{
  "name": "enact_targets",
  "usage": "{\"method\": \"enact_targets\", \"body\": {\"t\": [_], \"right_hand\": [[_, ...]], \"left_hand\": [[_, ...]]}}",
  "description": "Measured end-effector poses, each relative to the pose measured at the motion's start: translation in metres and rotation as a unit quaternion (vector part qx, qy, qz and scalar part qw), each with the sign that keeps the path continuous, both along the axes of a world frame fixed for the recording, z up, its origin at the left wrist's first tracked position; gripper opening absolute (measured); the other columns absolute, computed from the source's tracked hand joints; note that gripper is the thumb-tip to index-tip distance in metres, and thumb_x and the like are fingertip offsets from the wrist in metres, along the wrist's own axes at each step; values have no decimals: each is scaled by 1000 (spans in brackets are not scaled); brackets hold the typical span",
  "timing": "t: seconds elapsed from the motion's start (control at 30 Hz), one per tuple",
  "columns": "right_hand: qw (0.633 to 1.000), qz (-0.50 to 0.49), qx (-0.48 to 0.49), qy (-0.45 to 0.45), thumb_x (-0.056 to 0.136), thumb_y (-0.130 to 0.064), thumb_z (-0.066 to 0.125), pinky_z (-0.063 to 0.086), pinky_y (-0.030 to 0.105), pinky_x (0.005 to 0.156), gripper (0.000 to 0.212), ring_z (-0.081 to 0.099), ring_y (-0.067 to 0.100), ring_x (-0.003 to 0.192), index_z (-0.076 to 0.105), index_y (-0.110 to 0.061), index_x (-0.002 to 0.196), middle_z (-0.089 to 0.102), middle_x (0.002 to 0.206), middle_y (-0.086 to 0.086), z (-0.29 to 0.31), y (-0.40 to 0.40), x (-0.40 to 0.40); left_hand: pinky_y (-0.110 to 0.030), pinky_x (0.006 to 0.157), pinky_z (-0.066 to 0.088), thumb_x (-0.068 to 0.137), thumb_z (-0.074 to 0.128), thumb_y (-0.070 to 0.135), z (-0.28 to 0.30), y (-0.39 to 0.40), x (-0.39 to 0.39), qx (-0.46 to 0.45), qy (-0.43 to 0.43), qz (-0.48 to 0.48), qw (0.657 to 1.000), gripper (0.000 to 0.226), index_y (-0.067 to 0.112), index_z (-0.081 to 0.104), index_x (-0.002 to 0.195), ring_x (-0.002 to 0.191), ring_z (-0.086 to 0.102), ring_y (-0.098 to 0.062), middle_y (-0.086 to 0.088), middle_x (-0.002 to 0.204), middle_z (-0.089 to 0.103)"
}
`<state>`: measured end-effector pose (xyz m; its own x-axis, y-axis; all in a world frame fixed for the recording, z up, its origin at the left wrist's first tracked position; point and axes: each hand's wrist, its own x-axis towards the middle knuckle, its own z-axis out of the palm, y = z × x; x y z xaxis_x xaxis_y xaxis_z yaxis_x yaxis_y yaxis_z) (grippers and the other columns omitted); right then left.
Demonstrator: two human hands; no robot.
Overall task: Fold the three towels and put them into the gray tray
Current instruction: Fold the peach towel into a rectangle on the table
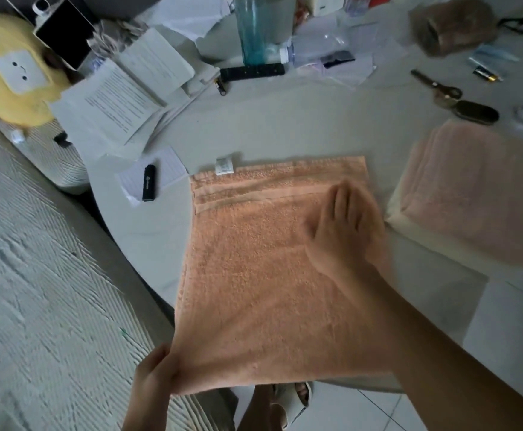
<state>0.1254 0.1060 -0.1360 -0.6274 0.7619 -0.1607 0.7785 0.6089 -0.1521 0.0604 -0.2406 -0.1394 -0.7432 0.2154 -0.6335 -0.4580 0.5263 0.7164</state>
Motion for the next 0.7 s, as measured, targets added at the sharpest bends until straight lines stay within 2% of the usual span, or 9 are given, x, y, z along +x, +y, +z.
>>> {"method": "enact_targets", "body": {"t": [0.07,0.13,0.17,0.23,0.33,0.43,0.57,0.63,0.7], "right_hand": [[992,112,-31,52,96,-60,3,-3,51,122,77,-20,27,150,-14,-13,155,-24,163,9,1,-18,-24],[978,204,-20,34,96,-63,1,-8,50,121,77,-24,25,149,-14,-17,156,-28,162,6,-5,-27,-34],[978,208,-2,13,96,-65,0,-7,51,121,77,-23,26,149,-12,-18,156,-26,162,6,-7,-19,-34],[993,115,29,0,97,-64,3,3,53,122,78,-9,30,152,-5,-16,157,-12,165,10,-8,8,-25],[1000,-13,15,7,98,-54,13,19,55,120,75,10,34,151,9,-5,155,10,164,18,2,45,10],[995,77,-21,68,98,-45,24,15,52,122,70,8,30,152,16,-7,156,12,165,14,8,19,65],[976,153,-78,131,94,-44,40,20,55,119,65,19,24,151,35,-12,151,25,163,6,4,-46,147],[970,157,-89,165,95,-42,45,26,55,116,61,25,25,149,42,-9,147,29,161,4,-3,-60,181],[963,160,-94,194,97,-41,47,33,50,114,57,31,27,146,48,-5,142,33,158,6,-7,-62,204]], "left_hand": [[-45,81,53,84,64,5,0,4,-1,26,-76,-16,997,19,15,78,76,84,71,-34,-12,84,78],[-45,95,51,92,60,5,1,7,-4,27,-113,-1,993,24,12,79,78,108,68,-39,-16,103,77],[-39,91,50,89,59,11,3,8,-6,17,-86,-1,996,25,15,78,74,107,68,-38,-13,100,77],[-36,74,47,70,57,25,12,9,-9,9,-21,-51,998,23,16,78,71,86,70,-33,-9,79,77],[-35,65,39,63,54,25,13,1,-5,4,-11,-50,999,23,14,74,70,64,60,-26,-7,62,68],[-37,64,33,68,55,17,14,4,-3,22,-5,-1,1000,12,10,64,71,64,49,-24,-11,63,57],[-28,55,38,84,50,-8,10,-5,-1,80,-2,88,993,25,9,61,99,60,49,-22,-18,74,57],[-26,46,47,90,45,-14,16,-7,-2,124,-7,103,987,32,15,59,94,53,55,-15,-11,68,59],[-22,50,55,93,46,-14,23,-5,-5,169,-11,106,980,37,20,60,83,56,64,-10,-7,72,63]]}}
